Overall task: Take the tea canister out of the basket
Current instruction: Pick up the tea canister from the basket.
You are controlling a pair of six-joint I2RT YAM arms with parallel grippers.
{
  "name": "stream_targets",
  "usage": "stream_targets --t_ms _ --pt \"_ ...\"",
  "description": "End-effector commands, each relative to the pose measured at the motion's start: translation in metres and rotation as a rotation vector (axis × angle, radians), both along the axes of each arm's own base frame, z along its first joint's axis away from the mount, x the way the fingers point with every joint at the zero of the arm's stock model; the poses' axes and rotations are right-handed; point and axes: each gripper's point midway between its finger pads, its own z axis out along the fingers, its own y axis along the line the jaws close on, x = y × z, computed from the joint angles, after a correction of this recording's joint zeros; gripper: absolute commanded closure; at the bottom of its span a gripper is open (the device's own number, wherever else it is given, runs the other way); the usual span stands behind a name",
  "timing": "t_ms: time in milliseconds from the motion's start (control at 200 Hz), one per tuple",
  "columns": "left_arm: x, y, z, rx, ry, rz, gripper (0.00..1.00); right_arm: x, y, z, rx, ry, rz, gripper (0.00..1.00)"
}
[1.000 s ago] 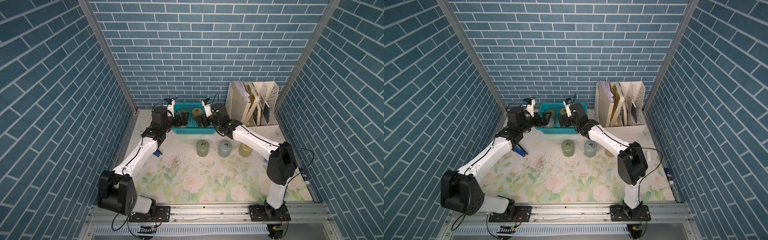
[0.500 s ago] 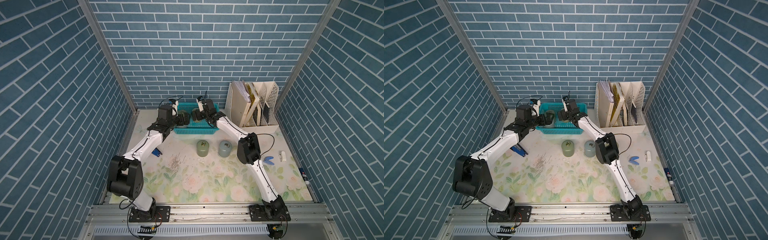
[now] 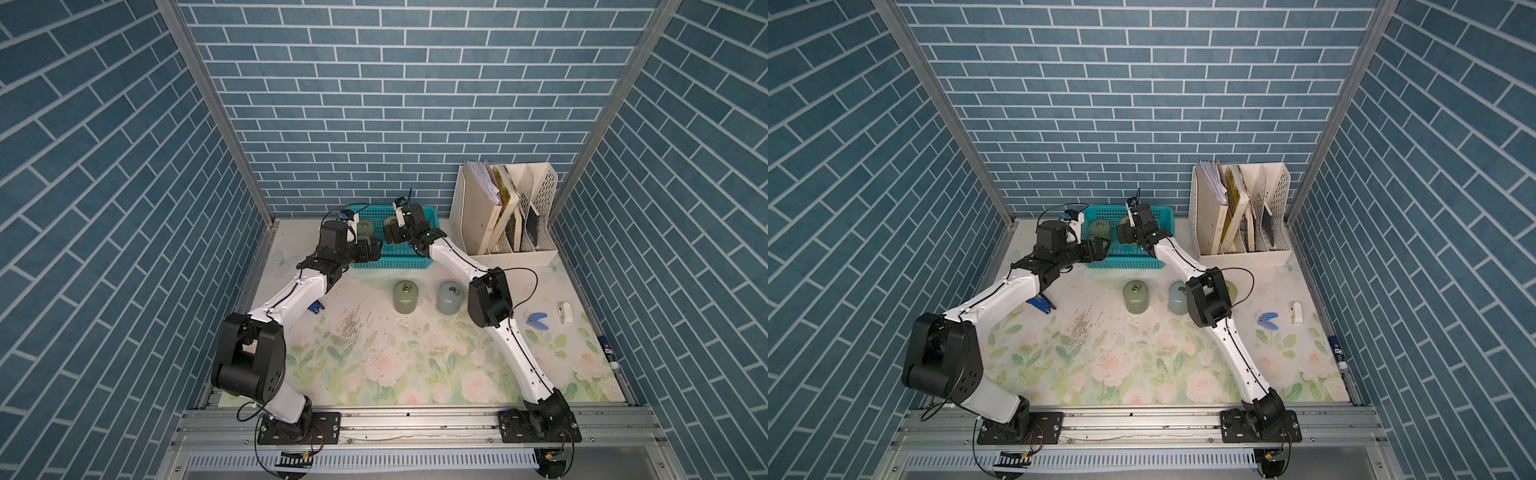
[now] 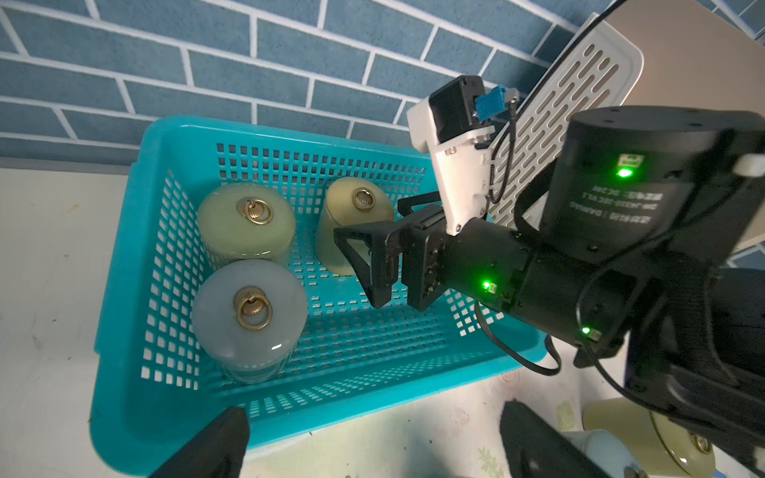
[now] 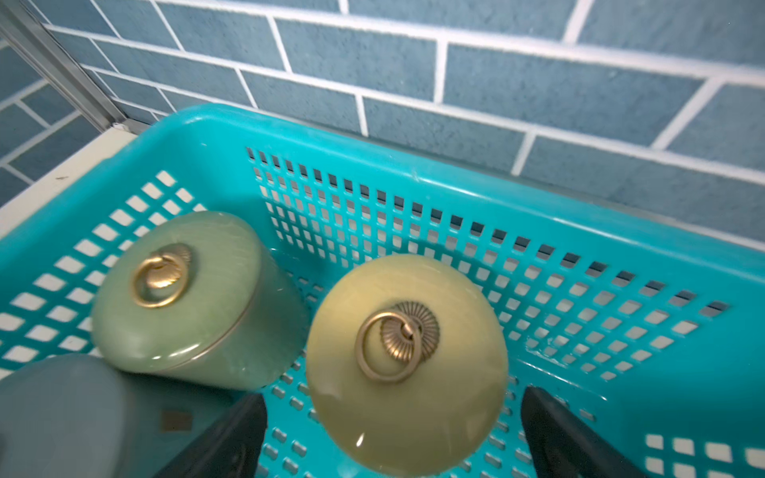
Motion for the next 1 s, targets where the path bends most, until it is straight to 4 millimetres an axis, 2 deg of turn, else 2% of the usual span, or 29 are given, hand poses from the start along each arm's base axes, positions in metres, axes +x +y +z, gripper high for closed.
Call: stream_targets --t_ms 0,270,600,995 --pt "-0.002 -0.003 0.016 -0.010 -0.045 -0.012 0.00 0.012 -0.003 -0.002 0.022 -0.026 -0.027 0.01" --pt "-0.002 -0.002 0.017 0.008 -0.053 -0.016 0.00 0.017 0.000 -0.014 0.039 -0.021 0.001 0.01" --pt "-0.001 -0.004 0.020 0.010 -0.063 -0.021 0.00 0.023 0.006 0.000 0.085 -0.073 0.045 0.01" --pt "-0.002 -0.002 0.021 0.026 -0.066 -0.022 0.00 0.027 0.014 -0.003 0.142 -0.086 0.059 0.01"
